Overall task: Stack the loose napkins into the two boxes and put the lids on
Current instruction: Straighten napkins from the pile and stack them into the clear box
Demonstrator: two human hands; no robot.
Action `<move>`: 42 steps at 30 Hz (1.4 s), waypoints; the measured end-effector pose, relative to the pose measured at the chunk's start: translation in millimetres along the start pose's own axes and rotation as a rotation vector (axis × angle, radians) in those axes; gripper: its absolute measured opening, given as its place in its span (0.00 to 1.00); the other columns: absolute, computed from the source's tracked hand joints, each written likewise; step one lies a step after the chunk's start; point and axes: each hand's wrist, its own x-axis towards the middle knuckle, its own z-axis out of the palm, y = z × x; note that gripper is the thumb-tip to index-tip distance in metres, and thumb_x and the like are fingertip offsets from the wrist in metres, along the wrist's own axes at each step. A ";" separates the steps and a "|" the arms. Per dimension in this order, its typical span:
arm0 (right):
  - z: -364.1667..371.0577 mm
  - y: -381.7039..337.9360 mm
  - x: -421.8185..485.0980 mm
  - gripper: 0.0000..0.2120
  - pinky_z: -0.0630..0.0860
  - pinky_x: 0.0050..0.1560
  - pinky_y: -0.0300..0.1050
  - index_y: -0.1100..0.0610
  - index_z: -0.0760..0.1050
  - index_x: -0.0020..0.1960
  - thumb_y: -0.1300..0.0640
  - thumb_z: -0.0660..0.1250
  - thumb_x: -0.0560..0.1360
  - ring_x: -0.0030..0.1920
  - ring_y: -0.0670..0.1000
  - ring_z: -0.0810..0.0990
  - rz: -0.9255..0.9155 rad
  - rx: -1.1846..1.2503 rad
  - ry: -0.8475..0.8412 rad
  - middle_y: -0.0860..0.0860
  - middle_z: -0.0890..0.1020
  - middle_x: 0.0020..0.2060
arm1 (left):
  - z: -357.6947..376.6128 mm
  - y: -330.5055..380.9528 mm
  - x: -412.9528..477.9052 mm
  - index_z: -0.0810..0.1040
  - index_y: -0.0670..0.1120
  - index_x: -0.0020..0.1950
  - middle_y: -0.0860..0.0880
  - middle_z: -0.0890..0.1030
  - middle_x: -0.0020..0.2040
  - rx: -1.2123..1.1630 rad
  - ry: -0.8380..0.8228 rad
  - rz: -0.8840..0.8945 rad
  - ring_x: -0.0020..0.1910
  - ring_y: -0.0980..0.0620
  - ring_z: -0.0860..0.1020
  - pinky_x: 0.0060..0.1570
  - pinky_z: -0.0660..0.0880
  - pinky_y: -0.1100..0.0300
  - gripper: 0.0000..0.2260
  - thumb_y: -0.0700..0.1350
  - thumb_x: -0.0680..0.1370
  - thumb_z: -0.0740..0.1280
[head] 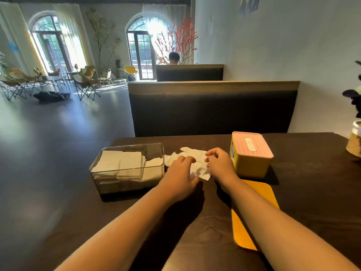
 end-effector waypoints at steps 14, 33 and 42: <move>-0.4 23.8 11.0 0.10 0.77 0.41 0.39 0.50 0.79 0.49 0.60 0.62 0.83 0.46 0.48 0.81 -0.236 -0.109 -0.101 0.48 0.82 0.44 | 60.0 -21.8 21.3 0.54 0.48 0.82 0.45 0.56 0.83 0.051 0.028 -0.294 0.82 0.44 0.53 0.80 0.58 0.44 0.34 0.62 0.82 0.62; 1.9 0.0 33.7 0.31 0.69 0.74 0.61 0.43 0.59 0.81 0.36 0.57 0.81 0.76 0.60 0.66 0.134 -0.503 -0.348 0.55 0.65 0.78 | 57.6 -14.9 61.1 0.49 0.60 0.85 0.54 0.45 0.87 0.186 -0.260 -0.188 0.83 0.33 0.38 0.76 0.42 0.24 0.36 0.65 0.79 0.58; -27.1 0.5 -7.5 0.15 0.74 0.60 0.49 0.46 0.73 0.67 0.41 0.59 0.85 0.57 0.45 0.75 0.042 -0.111 -0.261 0.44 0.77 0.60 | 43.8 -9.4 -13.4 0.48 0.63 0.84 0.57 0.45 0.86 0.187 -0.297 -0.081 0.84 0.38 0.40 0.80 0.50 0.33 0.40 0.78 0.77 0.52</move>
